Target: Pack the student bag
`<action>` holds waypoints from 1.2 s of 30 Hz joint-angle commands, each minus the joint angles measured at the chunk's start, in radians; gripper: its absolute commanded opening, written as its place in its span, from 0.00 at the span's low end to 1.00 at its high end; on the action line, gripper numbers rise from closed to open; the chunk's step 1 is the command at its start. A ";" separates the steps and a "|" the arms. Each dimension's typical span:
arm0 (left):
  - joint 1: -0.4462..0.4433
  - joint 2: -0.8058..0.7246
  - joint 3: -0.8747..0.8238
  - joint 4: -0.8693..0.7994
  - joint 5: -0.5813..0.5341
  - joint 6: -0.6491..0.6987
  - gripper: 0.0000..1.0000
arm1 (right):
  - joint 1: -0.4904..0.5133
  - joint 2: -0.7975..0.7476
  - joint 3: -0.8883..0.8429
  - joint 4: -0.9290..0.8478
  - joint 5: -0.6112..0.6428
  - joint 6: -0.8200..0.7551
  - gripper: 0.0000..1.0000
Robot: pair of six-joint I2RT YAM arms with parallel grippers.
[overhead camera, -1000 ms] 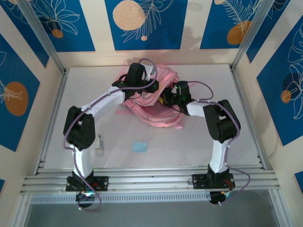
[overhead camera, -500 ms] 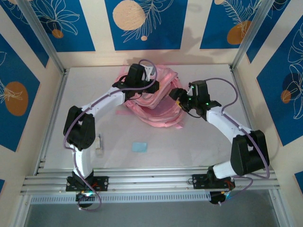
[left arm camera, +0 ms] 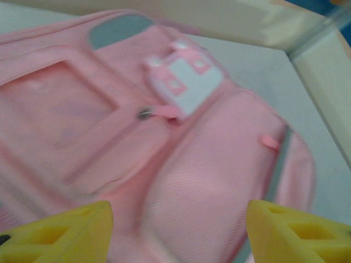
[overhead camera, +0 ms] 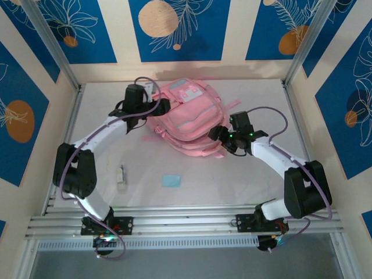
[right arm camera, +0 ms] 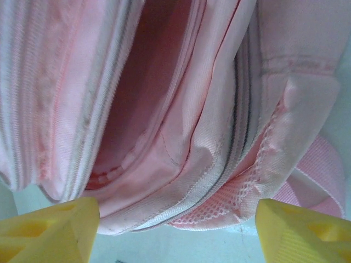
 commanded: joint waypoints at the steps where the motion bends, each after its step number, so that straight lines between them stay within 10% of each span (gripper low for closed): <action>1: 0.037 0.009 -0.084 0.099 -0.010 -0.086 0.65 | 0.017 0.036 0.000 0.038 0.005 0.011 0.75; 12: 0.047 0.212 -0.094 0.168 0.012 -0.193 0.66 | -0.001 0.129 0.009 0.151 0.081 0.065 0.75; 19: 0.039 0.266 -0.106 0.276 0.122 -0.292 0.00 | -0.047 0.199 0.081 0.148 0.145 -0.026 0.73; 36: -0.109 0.058 -0.319 0.614 -0.019 -0.565 0.00 | -0.074 0.081 0.255 -0.308 0.286 -0.235 0.71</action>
